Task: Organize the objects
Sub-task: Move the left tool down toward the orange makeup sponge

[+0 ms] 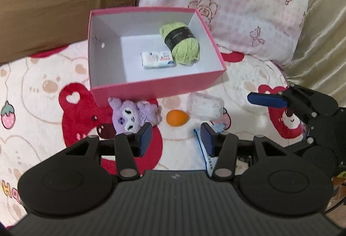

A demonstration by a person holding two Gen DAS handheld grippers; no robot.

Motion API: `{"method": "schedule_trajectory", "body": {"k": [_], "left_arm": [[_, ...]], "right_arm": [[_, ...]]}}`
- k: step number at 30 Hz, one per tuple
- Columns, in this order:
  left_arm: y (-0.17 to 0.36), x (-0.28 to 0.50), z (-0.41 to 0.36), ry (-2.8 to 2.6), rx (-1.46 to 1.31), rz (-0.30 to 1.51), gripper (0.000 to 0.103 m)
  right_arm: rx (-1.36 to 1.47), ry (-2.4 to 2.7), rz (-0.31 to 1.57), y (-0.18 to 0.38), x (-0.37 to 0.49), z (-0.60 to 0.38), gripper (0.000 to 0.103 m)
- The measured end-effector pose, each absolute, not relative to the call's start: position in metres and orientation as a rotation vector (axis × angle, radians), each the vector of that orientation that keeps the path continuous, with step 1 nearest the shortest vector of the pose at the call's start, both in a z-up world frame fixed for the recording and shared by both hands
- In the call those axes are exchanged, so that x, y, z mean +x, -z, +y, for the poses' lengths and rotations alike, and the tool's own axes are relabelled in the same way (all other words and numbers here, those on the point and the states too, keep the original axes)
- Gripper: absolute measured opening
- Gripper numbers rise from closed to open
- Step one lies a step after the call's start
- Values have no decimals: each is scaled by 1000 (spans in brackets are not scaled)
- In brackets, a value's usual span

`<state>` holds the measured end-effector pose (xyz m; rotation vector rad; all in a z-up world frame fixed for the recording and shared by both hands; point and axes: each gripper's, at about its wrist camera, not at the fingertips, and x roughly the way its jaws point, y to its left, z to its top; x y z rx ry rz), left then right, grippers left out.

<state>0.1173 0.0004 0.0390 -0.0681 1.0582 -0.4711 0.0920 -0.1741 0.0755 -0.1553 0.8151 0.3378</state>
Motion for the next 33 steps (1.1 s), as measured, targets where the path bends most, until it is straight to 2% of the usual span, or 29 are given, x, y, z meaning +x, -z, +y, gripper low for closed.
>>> {"method": "schedule_trajectory", "body": {"k": [3,6,9,12,15,17,20,33], "left_arm": [[-29,116,3,470,-90,1083,52],[-19,113,6,459,-90,1081,62],[-10,112,7,456,-97,1097,63],[-6,109,6,468,-101,1095,70],[-2,110,6,463,-105,1090,76],[1,114,6,436,-109,1097,84],[7,116,6,436,-116,1090,88],[49,123,7,389,-145,1102,90]], "right_arm": [[-108,-345,803,-72,89,-179,84],[-82,-354,791,-71,87,-181,84],[-80,-380,785,-68,85,-180,84],[-98,-382,784,-63,84,-176,84],[-91,-333,805,-54,87,-174,84],[-95,-322,827,-47,89,-174,84],[-137,-376,890,-34,88,-172,84],[-157,-397,918,15,98,-179,85]]}}
